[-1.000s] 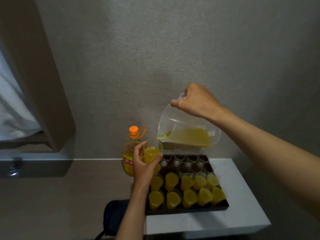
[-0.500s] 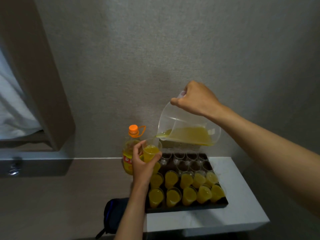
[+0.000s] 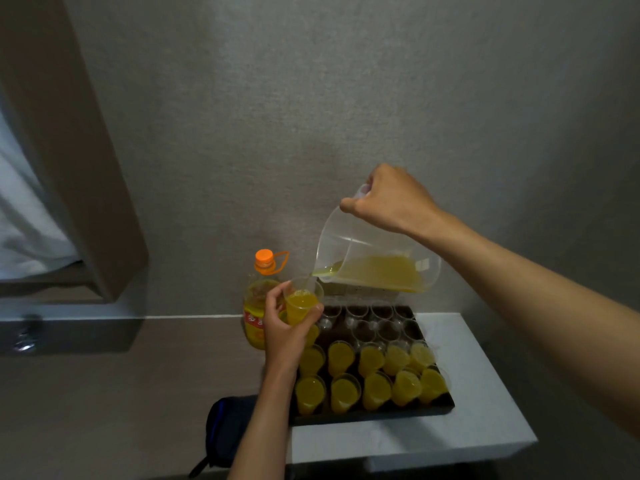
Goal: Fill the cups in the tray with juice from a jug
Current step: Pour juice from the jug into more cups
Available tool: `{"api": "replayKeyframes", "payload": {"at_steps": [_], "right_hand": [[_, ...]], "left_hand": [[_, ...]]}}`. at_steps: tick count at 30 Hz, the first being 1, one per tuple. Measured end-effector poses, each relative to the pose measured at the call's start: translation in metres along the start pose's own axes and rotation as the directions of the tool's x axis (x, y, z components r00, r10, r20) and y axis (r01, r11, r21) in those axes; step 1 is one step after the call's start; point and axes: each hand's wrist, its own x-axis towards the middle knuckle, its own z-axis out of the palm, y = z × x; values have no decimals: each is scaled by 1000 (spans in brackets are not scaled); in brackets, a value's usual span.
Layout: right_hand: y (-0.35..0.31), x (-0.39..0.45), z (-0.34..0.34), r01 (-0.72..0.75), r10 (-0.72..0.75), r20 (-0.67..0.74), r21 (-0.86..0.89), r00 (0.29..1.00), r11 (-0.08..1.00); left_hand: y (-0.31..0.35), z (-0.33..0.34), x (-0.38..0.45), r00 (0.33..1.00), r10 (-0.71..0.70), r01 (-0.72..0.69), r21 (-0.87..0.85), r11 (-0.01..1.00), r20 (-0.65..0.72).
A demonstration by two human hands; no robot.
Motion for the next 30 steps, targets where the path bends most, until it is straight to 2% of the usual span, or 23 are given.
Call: {"api": "replayKeyframes", "payload": {"at_steps": [30], "right_hand": [[-1, -5, -6, -12, 12, 3, -61, 1000, 998]], "left_hand": [[1, 8, -5, 1000, -21, 20, 10, 1000, 11]]}}
